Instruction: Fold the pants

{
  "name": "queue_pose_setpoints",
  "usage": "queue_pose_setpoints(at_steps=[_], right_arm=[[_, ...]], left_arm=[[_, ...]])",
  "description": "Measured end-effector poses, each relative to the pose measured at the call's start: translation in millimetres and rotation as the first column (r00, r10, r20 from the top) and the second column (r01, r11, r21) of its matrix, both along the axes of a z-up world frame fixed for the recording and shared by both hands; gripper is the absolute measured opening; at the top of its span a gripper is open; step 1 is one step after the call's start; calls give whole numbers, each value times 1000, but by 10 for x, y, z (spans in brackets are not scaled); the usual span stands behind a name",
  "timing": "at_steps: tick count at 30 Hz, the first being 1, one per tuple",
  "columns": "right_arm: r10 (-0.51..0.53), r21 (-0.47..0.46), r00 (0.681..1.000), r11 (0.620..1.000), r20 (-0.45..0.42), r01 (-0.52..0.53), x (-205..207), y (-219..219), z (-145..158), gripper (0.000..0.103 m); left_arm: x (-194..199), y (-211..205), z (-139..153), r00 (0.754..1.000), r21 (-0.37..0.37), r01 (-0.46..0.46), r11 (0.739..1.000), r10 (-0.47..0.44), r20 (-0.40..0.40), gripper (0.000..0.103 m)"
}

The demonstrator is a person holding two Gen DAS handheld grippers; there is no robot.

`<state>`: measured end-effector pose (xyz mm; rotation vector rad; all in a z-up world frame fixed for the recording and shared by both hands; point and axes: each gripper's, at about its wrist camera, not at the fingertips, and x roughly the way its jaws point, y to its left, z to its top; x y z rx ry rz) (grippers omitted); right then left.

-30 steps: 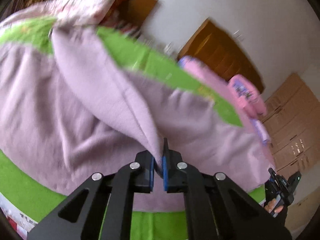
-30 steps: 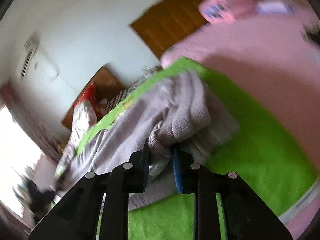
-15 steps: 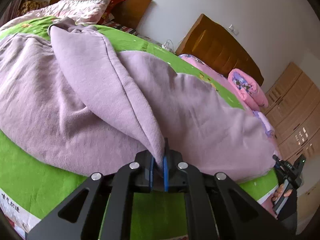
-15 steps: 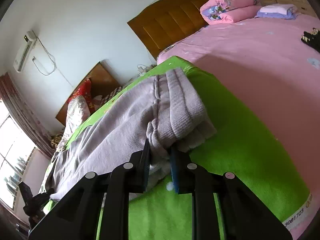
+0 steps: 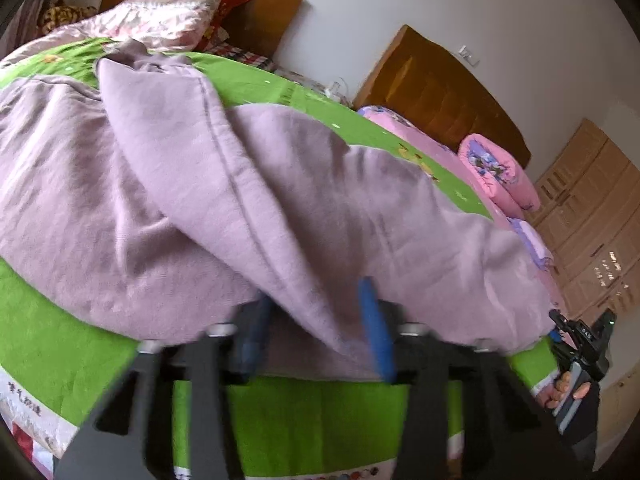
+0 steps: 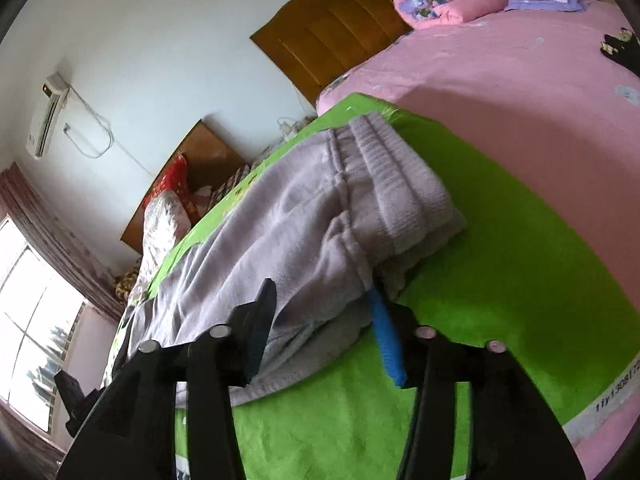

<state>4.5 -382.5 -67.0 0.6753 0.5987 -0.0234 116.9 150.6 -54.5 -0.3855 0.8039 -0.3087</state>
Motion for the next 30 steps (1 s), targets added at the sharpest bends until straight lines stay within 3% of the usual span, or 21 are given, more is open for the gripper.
queue_pose_setpoints(at_steps=[2,6,10,13,14,15,17,18,20,21,25,27,30], right_arm=[[-18,-3,1000,1000,23,18,-48,1,18,23],[-28,-32,997,999,71,31,-102,16,134,20],[-45,-29,999,999,14,45,-40,-17,-31,17],[-42,-27,999,999,22,43,-59,-9,-53,17],[-40,-38,999,998,13,41,-55,8,-28,17],[-36,-45,999,998,6,36,-53,18,3,25],[-66,-81,997,995,-29,63,-100,19,105,51],[-88,-100,996,991,-35,84,-129,18,148,83],[-125,-178,992,976,23,127,-261,62,334,89],[-104,-257,993,960,57,115,-290,160,473,88],[34,-473,997,881,76,6,-142,644,706,87],[118,-540,993,837,22,-88,20,921,651,86],[165,-605,979,770,-119,-204,205,1108,408,84]], left_arm=[[-1,28,-28,1000,-3,1,1000,-1,2,10],[-93,30,79,998,15,-7,1000,6,59,9],[-37,33,-63,1000,32,-2,999,1,9,9],[-68,8,-71,999,63,8,998,-11,40,12],[-66,3,-57,999,71,12,997,-15,39,16],[-71,11,-40,999,76,10,997,-13,40,21],[-147,66,67,995,144,-81,986,71,74,78],[-213,102,144,985,176,-146,973,127,113,86],[-356,152,376,958,186,-235,954,196,208,88],[-387,121,485,956,179,-222,958,177,235,88],[-359,-352,732,959,231,-47,972,-21,284,98],[-215,-720,630,965,313,63,948,-137,222,98],[42,-908,289,984,351,133,927,-166,66,98]])
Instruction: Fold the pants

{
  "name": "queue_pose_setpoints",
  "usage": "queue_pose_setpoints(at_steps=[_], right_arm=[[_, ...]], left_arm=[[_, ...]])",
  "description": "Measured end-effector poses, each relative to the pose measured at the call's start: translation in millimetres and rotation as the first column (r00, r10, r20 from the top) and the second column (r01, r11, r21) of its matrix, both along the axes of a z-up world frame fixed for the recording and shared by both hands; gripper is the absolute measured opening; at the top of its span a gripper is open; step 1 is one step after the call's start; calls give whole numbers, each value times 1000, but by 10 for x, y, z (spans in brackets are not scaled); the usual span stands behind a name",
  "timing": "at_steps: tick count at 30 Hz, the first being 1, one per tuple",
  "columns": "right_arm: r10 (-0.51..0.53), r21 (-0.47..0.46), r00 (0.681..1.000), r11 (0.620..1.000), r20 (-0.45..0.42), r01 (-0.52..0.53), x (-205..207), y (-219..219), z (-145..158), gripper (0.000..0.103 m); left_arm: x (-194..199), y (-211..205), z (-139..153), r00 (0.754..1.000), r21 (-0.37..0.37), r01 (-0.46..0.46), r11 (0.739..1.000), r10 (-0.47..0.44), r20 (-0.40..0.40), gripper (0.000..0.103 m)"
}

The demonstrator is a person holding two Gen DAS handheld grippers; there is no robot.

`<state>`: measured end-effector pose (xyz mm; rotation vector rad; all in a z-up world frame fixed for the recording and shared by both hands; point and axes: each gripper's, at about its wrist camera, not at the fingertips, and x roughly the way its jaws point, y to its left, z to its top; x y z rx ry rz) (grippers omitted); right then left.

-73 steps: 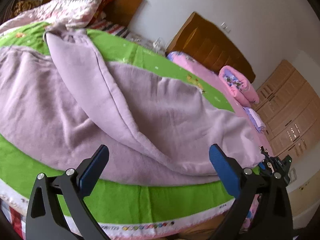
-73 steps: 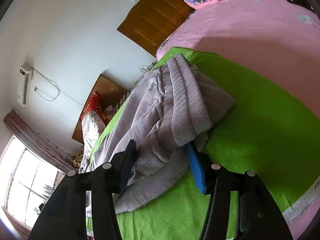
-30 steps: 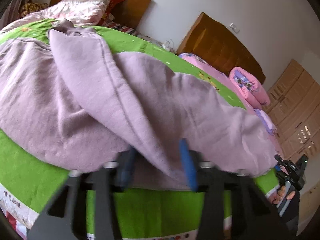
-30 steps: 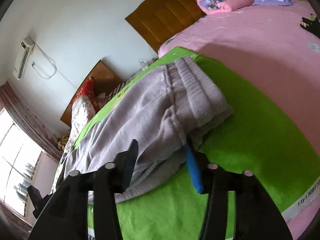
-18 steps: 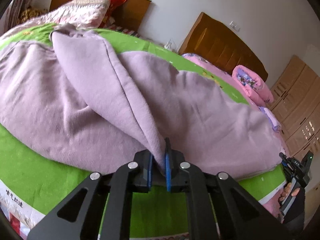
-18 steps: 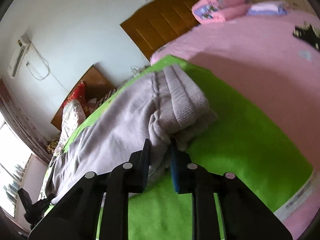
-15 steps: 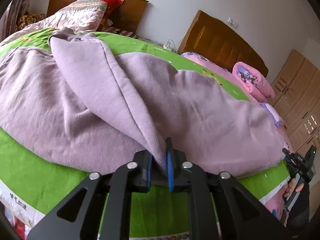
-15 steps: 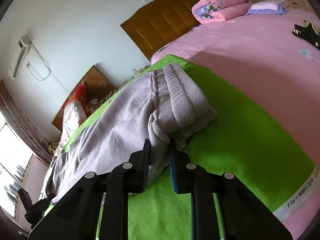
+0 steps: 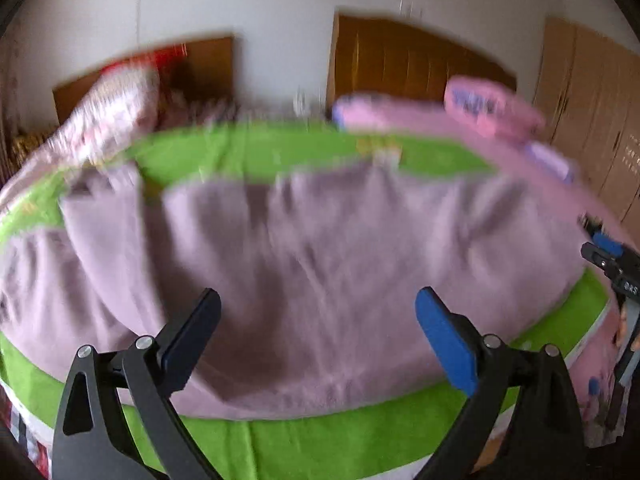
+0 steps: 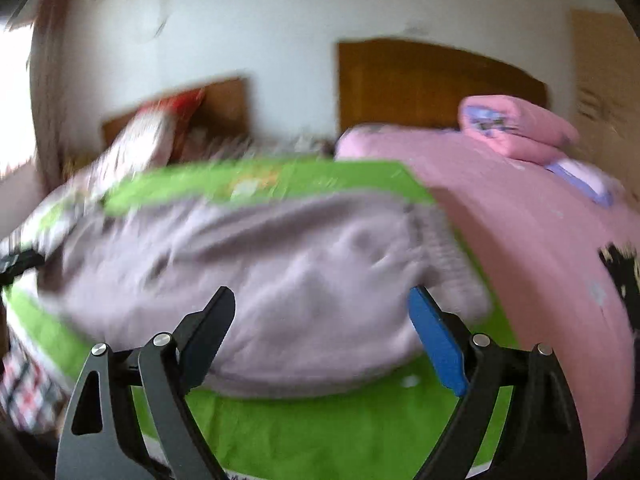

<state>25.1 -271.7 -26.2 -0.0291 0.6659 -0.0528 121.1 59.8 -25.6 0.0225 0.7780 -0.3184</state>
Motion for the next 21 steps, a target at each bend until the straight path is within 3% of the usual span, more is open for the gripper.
queue_pose_setpoints(at_steps=[1,2,3,4,7,9,12,14,17,18,19,21], right_arm=[[-24,-54,996,998,-90,19,74,-30,-185,84],[-15,-37,993,999,-117,11,94,-71,-269,84],[-4,34,995,999,-103,7,46,-166,-270,84],[4,95,993,995,-117,7,31,-256,-256,84],[12,46,992,999,-127,-6,9,-241,-159,84],[-20,10,996,1000,-83,21,-25,-149,-3,86],[56,63,998,996,9,-56,2,-24,228,87],[80,56,996,995,-26,-79,154,59,139,87],[67,36,983,997,-169,-62,454,106,-312,89],[62,63,990,997,-127,-54,454,87,-334,91],[53,117,993,992,-105,-40,439,27,-340,91],[54,109,993,993,-106,-43,397,11,-282,91]], left_arm=[[100,25,-120,998,-1,-12,1000,12,-58,98],[175,107,-283,992,-2,-30,1000,29,-125,97],[141,151,-285,996,-6,-13,1000,12,-90,98],[145,174,-287,995,10,0,1000,1,-104,97],[149,255,-242,993,-23,11,1000,-13,-118,97],[156,316,-132,993,-59,-15,998,8,-116,97],[106,280,64,998,-100,4,995,-11,-62,100],[157,189,46,998,-65,17,998,-21,-56,101],[336,111,-267,989,1,2,1000,-2,-147,101],[293,77,-285,995,33,12,999,-9,-99,101],[259,20,-293,995,77,25,997,-17,-98,101],[220,-8,-259,996,99,26,995,-17,-88,101]])
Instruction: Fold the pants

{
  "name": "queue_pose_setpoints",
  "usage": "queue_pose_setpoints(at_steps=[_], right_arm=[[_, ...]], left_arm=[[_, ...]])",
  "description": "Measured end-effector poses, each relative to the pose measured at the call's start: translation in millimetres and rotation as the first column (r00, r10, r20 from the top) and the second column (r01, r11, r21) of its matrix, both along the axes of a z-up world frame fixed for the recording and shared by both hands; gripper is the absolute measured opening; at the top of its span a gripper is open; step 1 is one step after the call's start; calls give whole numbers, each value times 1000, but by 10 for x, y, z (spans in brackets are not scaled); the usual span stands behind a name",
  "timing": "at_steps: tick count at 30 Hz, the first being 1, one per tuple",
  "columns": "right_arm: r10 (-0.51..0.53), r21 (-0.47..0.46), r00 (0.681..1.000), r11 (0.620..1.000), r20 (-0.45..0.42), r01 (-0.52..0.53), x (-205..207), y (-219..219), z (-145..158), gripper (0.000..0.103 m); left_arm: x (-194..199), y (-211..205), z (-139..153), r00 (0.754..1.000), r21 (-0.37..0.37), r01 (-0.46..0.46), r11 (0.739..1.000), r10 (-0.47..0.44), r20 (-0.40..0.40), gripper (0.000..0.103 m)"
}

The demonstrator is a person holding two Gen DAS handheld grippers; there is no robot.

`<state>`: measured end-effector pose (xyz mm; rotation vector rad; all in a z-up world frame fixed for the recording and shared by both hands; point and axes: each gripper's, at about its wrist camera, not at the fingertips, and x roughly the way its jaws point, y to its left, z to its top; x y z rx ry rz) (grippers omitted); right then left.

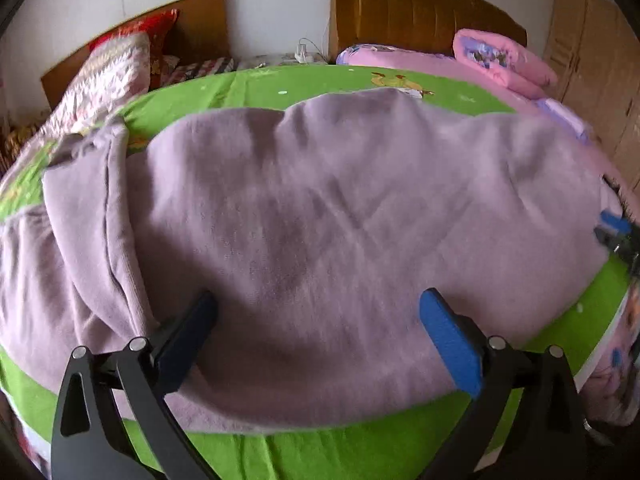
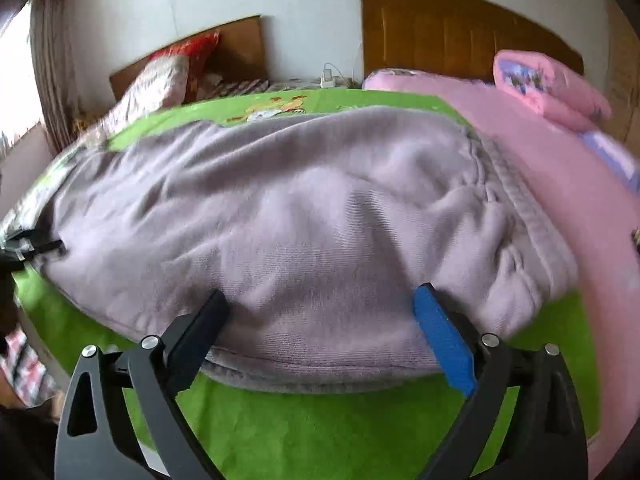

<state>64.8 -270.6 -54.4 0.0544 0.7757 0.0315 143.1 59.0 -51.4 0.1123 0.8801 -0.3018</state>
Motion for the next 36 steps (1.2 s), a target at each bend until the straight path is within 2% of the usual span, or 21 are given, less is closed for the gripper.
queue_pose_setpoints(at_steps=[1,2,5,7,10,12,14,16,19,21,23,26,27,29,30,31,34,35,36], right_arm=[[-15,-20,1000,1000,18,16,-34,-12,86,91],[-27,-28,998,999,55,28,-99,-48,185,91],[-73,3,985,997,158,73,-317,-264,486,91],[-116,15,976,993,186,115,-365,-426,570,91],[-148,44,972,989,184,143,-405,-551,572,91],[-136,77,976,989,171,124,-434,-501,531,91],[-99,140,981,987,164,76,-347,-391,495,91],[-5,209,985,977,172,-32,-121,-120,550,91],[182,210,965,952,190,-221,294,471,691,91],[291,166,940,933,180,-320,619,934,791,91],[363,136,916,912,169,-386,850,1273,846,91],[504,143,851,840,150,-523,1167,1838,903,91],[544,138,827,816,144,-561,1234,1991,907,91],[658,110,743,735,118,-669,1422,2463,908,91],[708,95,699,692,102,-715,1502,2693,914,91],[764,76,640,635,81,-768,1612,2994,898,87],[878,72,478,476,15,-876,1939,3833,858,81],[904,81,427,426,-6,-901,2033,4126,836,81],[931,95,364,365,-27,-926,2163,4476,811,81]], left_arm=[[-24,36,49,1000,-22,-10,1000,10,9,101],[-66,122,152,999,-75,-23,997,26,32,101],[-219,448,450,989,-200,-50,979,76,128,101],[-256,659,531,980,-212,-81,974,117,162,101],[-173,1135,504,960,-217,-216,952,248,131,101],[-119,1536,431,935,-272,-322,907,350,58,101],[-65,1835,367,909,-284,-396,873,417,15,101],[44,1983,368,890,-244,-439,865,456,17,101],[310,2176,412,873,-194,-476,858,487,15,101],[492,2409,417,842,-195,-532,824,539,-19,101],[555,2669,383,800,-206,-594,777,598,-51,101],[371,3024,329,713,-196,-695,692,699,-56,101],[243,3113,327,696,-220,-707,672,717,-46,101],[-35,3298,285,658,-264,-731,629,753,-25,101],[-106,3379,241,640,-277,-743,609,767,-30,101],[-177,3463,191,629,-300,-750,589,776,-46,100],[-273,3707,12,606,-392,-757,523,787,-119,87],[-272,3787,-27,599,-421,-757,500,789,-139,87],[-252,3816,-49,597,-436,-755,490,789,-147,87]])
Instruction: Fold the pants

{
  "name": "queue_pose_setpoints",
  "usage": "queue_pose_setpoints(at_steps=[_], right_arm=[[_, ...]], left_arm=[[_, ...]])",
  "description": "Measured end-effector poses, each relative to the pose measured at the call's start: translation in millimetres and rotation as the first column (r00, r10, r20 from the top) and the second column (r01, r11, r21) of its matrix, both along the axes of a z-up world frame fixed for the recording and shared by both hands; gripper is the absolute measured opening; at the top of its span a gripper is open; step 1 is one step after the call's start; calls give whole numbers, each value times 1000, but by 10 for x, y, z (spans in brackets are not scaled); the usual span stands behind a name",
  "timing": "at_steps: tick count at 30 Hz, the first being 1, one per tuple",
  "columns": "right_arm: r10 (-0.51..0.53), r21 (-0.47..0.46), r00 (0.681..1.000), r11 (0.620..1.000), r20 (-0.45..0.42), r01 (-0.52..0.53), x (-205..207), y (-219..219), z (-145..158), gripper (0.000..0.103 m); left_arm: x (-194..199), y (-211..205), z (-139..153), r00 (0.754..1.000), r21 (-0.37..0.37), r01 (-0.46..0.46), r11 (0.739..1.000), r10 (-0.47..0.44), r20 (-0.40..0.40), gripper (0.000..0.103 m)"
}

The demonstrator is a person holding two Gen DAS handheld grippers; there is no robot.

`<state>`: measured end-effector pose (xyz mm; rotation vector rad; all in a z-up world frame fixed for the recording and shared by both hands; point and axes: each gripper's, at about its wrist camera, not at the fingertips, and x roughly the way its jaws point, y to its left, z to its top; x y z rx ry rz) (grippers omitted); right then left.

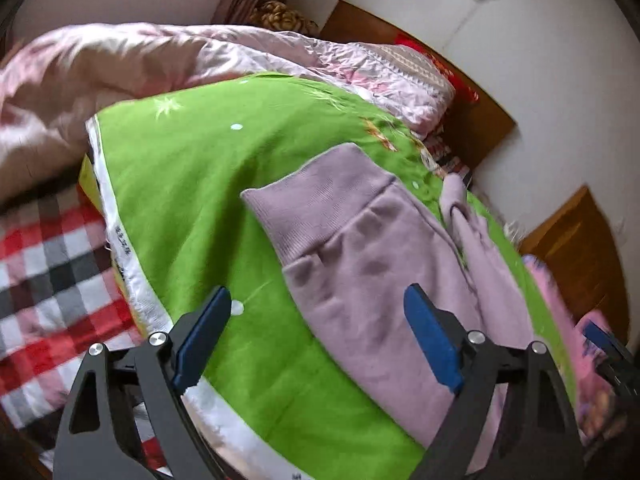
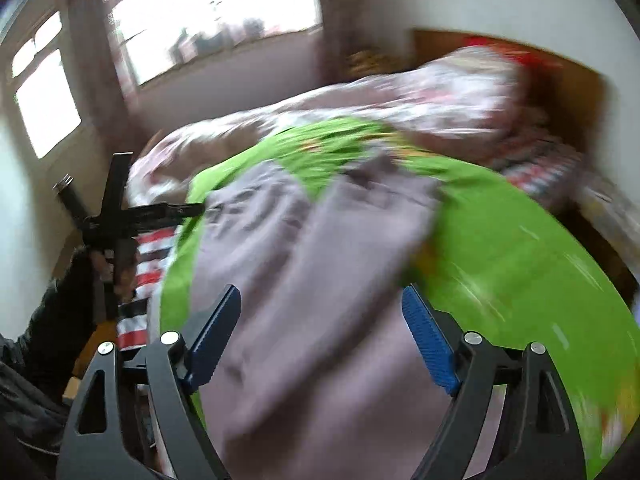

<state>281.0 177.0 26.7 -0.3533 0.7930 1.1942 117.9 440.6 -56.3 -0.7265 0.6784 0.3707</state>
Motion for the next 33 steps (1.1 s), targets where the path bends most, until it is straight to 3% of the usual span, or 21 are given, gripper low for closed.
queue_pose_setpoints(at_steps=[4,9,14,15,16,18,19,21,23,24,29,31,33], right_arm=[[171,-53,980,983,-103,-177,442,1126,-184,80],[237,-177,961,949,-145,-261,775,2194,-516,75],[271,-219,942,924,-197,-312,854,2559,-729,64],[291,-224,937,917,-191,-330,804,2581,-744,59],[308,-223,932,911,-190,-346,777,2583,-751,44],[330,-220,922,902,-202,-371,690,2566,-741,22],[345,-224,922,898,-178,-379,659,2548,-722,18],[352,-231,925,897,-144,-377,598,2500,-700,15],[330,-195,936,917,-124,-349,593,2441,-640,13],[324,-182,941,924,-95,-336,571,2412,-600,12],[290,-109,957,952,22,-286,472,2431,-280,11],[280,-125,960,953,21,-275,479,2550,-322,11],[281,-157,960,949,18,-275,456,2677,-446,11]], left_arm=[[89,117,-101,1000,-33,-2,999,2,-3,87],[274,275,-175,1000,-84,-7,996,7,1,87],[435,325,-242,1000,-92,4,996,-6,-25,87],[453,321,-245,1000,-88,3,996,-5,-30,87],[482,316,-251,999,-78,5,997,-8,-37,87],[487,291,-240,999,-54,6,999,-9,-48,78],[491,280,-231,998,-31,1,1000,-3,-63,66],[490,259,-212,998,-18,25,1000,-26,-60,52],[463,261,-185,999,-35,44,998,-45,-16,11],[437,260,-150,1000,-26,31,999,-31,0,7],[253,230,286,995,125,-59,990,48,88,5],[265,254,385,994,184,-80,980,66,82,5],[302,323,328,995,174,-94,980,85,56,5]])
